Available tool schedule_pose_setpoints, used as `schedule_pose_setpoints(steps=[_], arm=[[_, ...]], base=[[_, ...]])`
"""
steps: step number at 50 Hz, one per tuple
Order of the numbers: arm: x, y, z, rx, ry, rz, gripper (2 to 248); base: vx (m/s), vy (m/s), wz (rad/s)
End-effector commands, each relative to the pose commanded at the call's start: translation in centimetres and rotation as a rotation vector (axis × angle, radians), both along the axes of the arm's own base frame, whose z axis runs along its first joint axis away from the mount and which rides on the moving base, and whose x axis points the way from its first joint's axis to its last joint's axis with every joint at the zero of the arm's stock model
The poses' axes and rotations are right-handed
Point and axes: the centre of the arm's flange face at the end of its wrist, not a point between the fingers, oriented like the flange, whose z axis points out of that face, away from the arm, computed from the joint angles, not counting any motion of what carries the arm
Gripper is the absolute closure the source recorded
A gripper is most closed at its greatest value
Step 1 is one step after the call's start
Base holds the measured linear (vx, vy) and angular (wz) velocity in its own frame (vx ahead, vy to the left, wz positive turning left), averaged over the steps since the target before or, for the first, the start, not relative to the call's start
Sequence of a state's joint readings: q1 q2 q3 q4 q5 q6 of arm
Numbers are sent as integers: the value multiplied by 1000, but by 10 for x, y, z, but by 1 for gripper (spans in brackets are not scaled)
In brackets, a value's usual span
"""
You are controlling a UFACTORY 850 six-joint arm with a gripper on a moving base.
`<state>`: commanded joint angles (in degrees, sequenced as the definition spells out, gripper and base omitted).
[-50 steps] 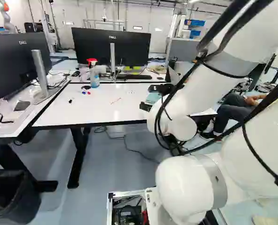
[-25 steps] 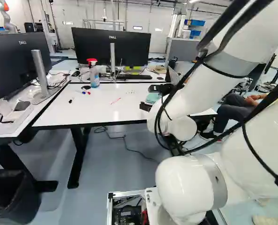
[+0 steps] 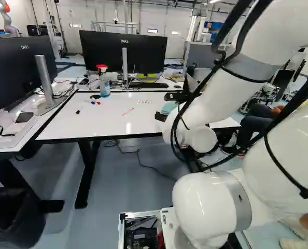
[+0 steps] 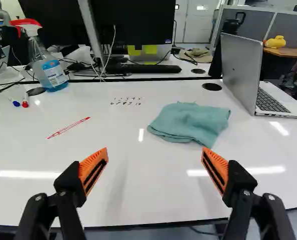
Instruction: Clean the table with the green towel
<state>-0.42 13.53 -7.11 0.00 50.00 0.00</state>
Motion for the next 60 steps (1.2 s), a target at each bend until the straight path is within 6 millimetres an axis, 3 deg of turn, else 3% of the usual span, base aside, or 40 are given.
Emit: schedule_pose_setpoints(steps=[36,60], arm=[[56,-26,5,1,12,-76,3],[96,-50,27,-3,-36,-130,3]], base=[[0,0,0],[0,0,0]])
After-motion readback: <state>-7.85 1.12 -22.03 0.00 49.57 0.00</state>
